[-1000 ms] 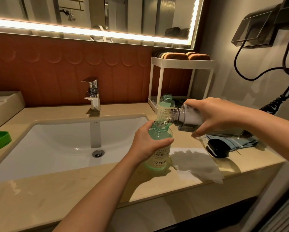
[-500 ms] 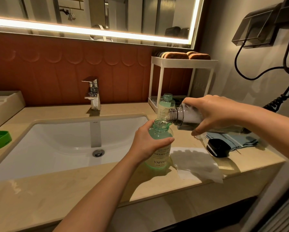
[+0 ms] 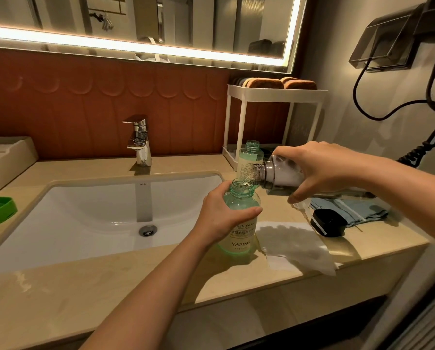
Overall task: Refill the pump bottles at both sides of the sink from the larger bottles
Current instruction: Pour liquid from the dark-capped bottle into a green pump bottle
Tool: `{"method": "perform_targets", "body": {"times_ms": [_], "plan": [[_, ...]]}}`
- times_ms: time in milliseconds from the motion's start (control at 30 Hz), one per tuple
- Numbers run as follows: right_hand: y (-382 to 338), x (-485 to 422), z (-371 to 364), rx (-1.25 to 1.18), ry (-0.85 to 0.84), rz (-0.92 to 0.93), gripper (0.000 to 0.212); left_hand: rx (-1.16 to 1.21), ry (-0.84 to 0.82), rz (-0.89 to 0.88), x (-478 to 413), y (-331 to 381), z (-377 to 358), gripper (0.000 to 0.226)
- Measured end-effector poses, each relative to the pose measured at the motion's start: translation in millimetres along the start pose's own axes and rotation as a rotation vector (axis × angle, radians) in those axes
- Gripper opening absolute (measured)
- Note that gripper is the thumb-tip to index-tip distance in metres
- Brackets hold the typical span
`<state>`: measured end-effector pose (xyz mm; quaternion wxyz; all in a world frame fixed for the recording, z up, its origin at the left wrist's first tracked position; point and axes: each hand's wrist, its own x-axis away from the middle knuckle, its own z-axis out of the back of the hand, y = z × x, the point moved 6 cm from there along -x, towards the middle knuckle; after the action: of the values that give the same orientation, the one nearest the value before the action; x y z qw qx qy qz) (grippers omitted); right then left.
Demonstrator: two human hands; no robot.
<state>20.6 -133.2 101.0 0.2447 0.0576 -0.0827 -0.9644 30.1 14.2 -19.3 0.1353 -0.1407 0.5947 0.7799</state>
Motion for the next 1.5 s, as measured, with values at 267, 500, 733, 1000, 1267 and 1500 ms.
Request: {"method": "perform_targets", "body": {"times_ms": [267, 500, 733, 1000, 1267, 1500], "plan": [[0.4, -0.7, 1.9, 0.003, 0.001, -0.002, 0.078, 0.016, -0.001, 0.012, 0.7, 1.3, 1.0, 0.057], [0.2, -1.3, 1.8, 0.013, 0.000, 0.002, 0.076, 0.018, 0.004, 0.010, 1.1, 1.0, 0.4, 0.063], [0.7, -3.1, 2.0, 0.034, 0.002, 0.004, 0.081, 0.048, 0.014, 0.019, 4.6, -0.8, -0.2, 0.062], [1.9, -3.9, 2.1, 0.038, 0.001, 0.006, 0.083, 0.022, 0.020, 0.008, 7.0, -5.2, 0.1, 0.071], [3.1, -6.7, 1.2, 0.023, -0.010, 0.021, 0.078, 0.011, -0.006, 0.026, 11.2, -9.7, 0.5, 0.078], [6.7, -6.8, -5.5, -0.040, -0.001, 0.017, 0.077, 0.031, 0.052, 0.022, 11.3, -9.5, -1.5, 0.068]]}}
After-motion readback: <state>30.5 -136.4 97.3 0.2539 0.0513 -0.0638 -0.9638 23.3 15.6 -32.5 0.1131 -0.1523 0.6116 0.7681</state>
